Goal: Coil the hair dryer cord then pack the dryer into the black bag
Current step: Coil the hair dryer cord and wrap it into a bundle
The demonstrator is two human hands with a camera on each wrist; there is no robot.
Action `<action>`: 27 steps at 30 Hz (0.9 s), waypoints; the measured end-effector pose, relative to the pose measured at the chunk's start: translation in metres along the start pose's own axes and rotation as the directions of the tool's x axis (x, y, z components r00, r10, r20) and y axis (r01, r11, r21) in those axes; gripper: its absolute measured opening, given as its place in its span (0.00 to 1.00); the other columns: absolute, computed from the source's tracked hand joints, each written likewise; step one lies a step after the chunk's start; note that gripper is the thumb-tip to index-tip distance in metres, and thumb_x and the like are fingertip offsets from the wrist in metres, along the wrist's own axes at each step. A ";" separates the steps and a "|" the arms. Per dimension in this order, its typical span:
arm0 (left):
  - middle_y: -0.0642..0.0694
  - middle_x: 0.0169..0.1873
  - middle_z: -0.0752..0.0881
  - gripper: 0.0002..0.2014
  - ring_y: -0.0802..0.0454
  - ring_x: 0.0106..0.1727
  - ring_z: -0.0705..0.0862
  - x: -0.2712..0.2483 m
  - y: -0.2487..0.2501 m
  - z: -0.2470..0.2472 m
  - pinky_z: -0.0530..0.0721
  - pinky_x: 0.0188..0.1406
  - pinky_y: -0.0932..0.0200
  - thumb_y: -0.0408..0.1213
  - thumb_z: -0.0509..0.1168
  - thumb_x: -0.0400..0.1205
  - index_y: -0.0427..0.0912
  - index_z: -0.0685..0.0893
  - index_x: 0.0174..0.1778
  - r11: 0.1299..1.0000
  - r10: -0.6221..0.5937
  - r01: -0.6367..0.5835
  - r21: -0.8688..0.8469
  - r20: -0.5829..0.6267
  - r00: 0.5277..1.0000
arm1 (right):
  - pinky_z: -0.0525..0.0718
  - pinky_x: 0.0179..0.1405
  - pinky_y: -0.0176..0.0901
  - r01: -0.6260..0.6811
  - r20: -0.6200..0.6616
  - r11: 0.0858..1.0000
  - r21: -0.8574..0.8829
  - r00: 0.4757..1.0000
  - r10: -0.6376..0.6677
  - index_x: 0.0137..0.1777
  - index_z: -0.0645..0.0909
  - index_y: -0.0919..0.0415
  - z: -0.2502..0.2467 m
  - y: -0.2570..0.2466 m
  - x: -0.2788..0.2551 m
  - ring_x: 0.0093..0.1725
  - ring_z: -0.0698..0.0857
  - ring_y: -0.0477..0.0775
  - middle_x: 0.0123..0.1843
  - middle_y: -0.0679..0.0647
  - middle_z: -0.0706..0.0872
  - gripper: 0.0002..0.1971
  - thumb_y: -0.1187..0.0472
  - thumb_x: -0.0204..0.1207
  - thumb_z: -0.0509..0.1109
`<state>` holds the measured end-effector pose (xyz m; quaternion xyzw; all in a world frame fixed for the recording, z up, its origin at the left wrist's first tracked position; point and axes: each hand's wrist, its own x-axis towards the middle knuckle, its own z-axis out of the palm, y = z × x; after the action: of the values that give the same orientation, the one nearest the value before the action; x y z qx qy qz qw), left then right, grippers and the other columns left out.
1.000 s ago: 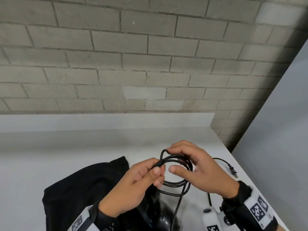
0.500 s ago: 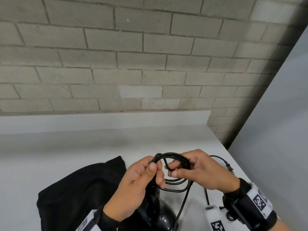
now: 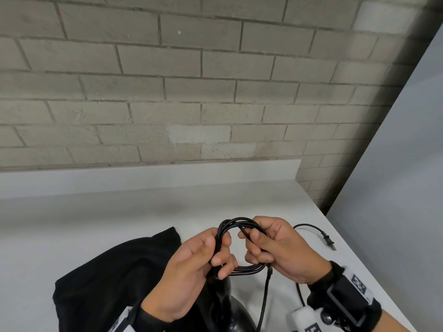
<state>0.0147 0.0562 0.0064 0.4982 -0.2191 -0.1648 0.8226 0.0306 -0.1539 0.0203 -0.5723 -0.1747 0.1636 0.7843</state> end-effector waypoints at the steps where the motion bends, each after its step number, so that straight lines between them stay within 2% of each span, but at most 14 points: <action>1: 0.47 0.29 0.69 0.21 0.48 0.31 0.74 0.000 0.001 0.001 0.69 0.52 0.39 0.55 0.66 0.82 0.37 0.82 0.50 1.000 0.002 -0.002 0.026 -0.006 1.000 | 0.76 0.37 0.44 -0.003 0.000 0.998 -0.062 1.000 0.003 0.49 0.85 0.64 0.001 -0.004 -0.001 0.21 0.66 0.43 0.29 0.52 0.77 0.14 0.52 0.76 0.76; 3: 0.48 0.28 0.68 0.18 0.49 0.30 0.72 0.002 0.002 0.004 0.70 0.50 0.44 0.53 0.64 0.83 0.39 0.82 0.47 0.995 0.013 -0.009 0.100 -0.034 0.999 | 0.72 0.35 0.43 0.020 -0.020 0.976 -0.215 0.999 -0.025 0.48 0.84 0.65 0.004 -0.011 -0.004 0.24 0.69 0.44 0.29 0.53 0.77 0.08 0.59 0.81 0.70; 5: 0.49 0.28 0.68 0.16 0.50 0.31 0.71 0.004 0.003 0.008 0.74 0.45 0.56 0.53 0.61 0.82 0.42 0.82 0.43 0.984 0.031 -0.020 0.176 -0.062 0.998 | 0.72 0.32 0.40 0.049 -0.051 0.926 -0.375 0.996 -0.074 0.47 0.83 0.67 0.007 -0.014 -0.007 0.26 0.72 0.46 0.31 0.53 0.79 0.08 0.63 0.83 0.66; 8: 0.51 0.28 0.68 0.16 0.51 0.31 0.71 0.006 0.002 0.013 0.75 0.40 0.64 0.55 0.59 0.82 0.46 0.82 0.41 0.959 0.075 -0.050 0.280 -0.081 0.994 | 0.74 0.35 0.43 0.047 -0.087 0.839 -0.543 0.990 -0.112 0.46 0.85 0.65 0.011 -0.015 -0.010 0.32 0.74 0.51 0.35 0.49 0.84 0.10 0.57 0.81 0.68; 12: 0.53 0.27 0.70 0.16 0.54 0.31 0.73 0.006 0.002 0.019 0.76 0.41 0.63 0.53 0.56 0.86 0.49 0.83 0.45 0.914 0.120 -0.079 0.398 -0.079 0.990 | 0.76 0.37 0.38 -0.066 -0.135 0.909 -0.412 0.991 0.011 0.40 0.88 0.57 0.018 -0.020 -0.009 0.34 0.75 0.53 0.34 0.52 0.87 0.07 0.56 0.77 0.73; 14: 0.53 0.27 0.70 0.13 0.54 0.31 0.73 0.005 0.002 0.020 0.78 0.43 0.62 0.50 0.55 0.86 0.50 0.82 0.55 0.907 0.124 -0.082 0.413 -0.076 0.989 | 0.77 0.36 0.35 -0.109 -0.118 0.915 -0.389 0.991 0.068 0.37 0.88 0.54 0.019 -0.023 -0.008 0.31 0.76 0.49 0.33 0.54 0.87 0.07 0.58 0.77 0.75; 16: 0.53 0.27 0.71 0.17 0.55 0.32 0.75 0.004 0.003 0.019 0.81 0.48 0.61 0.51 0.55 0.85 0.55 0.76 0.68 0.900 0.099 -0.059 0.432 -0.069 0.993 | 0.76 0.34 0.33 -0.130 -0.069 0.909 -0.397 0.991 0.112 0.37 0.87 0.56 0.018 -0.027 -0.005 0.30 0.76 0.47 0.33 0.56 0.87 0.08 0.58 0.78 0.74; 17: 0.53 0.27 0.71 0.19 0.55 0.32 0.75 0.004 0.004 0.020 0.81 0.49 0.61 0.51 0.55 0.85 0.58 0.74 0.72 0.894 0.093 -0.056 0.444 -0.061 0.994 | 0.76 0.34 0.32 -0.138 -0.049 0.906 -0.401 0.990 0.129 0.37 0.87 0.56 0.018 -0.028 -0.005 0.30 0.76 0.47 0.34 0.56 0.87 0.08 0.58 0.78 0.74; 19: 0.53 0.27 0.70 0.17 0.54 0.31 0.74 0.004 0.006 0.020 0.79 0.43 0.61 0.50 0.55 0.85 0.59 0.79 0.69 0.904 0.103 -0.073 0.420 -0.048 0.994 | 0.76 0.33 0.32 -0.141 -0.029 0.903 -0.407 0.990 0.141 0.36 0.87 0.55 0.016 -0.028 -0.003 0.29 0.76 0.46 0.33 0.55 0.87 0.09 0.59 0.78 0.73; 21: 0.52 0.27 0.70 0.15 0.54 0.31 0.73 0.005 0.007 0.020 0.78 0.42 0.61 0.49 0.56 0.85 0.58 0.84 0.64 0.922 0.106 -0.073 0.379 -0.066 0.992 | 0.78 0.34 0.34 -0.128 -0.039 0.909 -0.396 0.992 0.123 0.41 0.87 0.58 0.015 -0.027 -0.002 0.29 0.78 0.48 0.33 0.55 0.88 0.05 0.60 0.77 0.75; 23: 0.52 0.27 0.71 0.15 0.54 0.30 0.73 0.005 0.007 0.019 0.78 0.44 0.60 0.50 0.56 0.85 0.57 0.85 0.62 0.931 0.101 -0.063 0.360 -0.087 0.991 | 0.81 0.39 0.39 -0.088 -0.087 0.915 -0.395 0.995 0.058 0.51 0.85 0.62 0.017 -0.021 -0.002 0.33 0.82 0.51 0.33 0.56 0.89 0.09 0.59 0.75 0.77; 25: 0.52 0.27 0.70 0.16 0.54 0.30 0.72 0.005 0.006 0.019 0.78 0.44 0.60 0.51 0.56 0.85 0.55 0.85 0.61 0.938 0.098 -0.055 0.342 -0.111 0.989 | 0.81 0.47 0.42 -0.012 -0.202 0.866 -0.500 0.974 -0.104 0.56 0.81 0.56 0.021 -0.009 -0.006 0.41 0.86 0.49 0.40 0.53 0.91 0.18 0.54 0.70 0.80; 26: 0.52 0.27 0.70 0.16 0.54 0.29 0.72 0.005 0.005 0.019 0.77 0.44 0.60 0.51 0.56 0.85 0.54 0.86 0.61 0.943 0.100 -0.054 0.330 -0.126 0.987 | 0.80 0.51 0.40 0.045 -0.261 0.793 -0.608 0.931 -0.253 0.57 0.79 0.52 0.024 -0.002 -0.009 0.46 0.86 0.46 0.46 0.50 0.90 0.22 0.51 0.66 0.82; 27: 0.52 0.27 0.70 0.15 0.54 0.29 0.72 0.005 0.004 0.019 0.77 0.44 0.60 0.50 0.57 0.85 0.53 0.86 0.60 0.947 0.104 -0.055 0.318 -0.139 0.985 | 0.79 0.53 0.38 0.096 -0.280 0.673 -0.733 0.860 -0.427 0.58 0.77 0.49 0.026 0.006 -0.014 0.51 0.85 0.46 0.52 0.46 0.87 0.24 0.48 0.64 0.82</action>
<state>0.0093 0.0411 0.0190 0.6242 -0.1983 -0.0557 0.7536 0.0060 -0.1368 0.0207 -0.8134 -0.1284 -0.1621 0.5436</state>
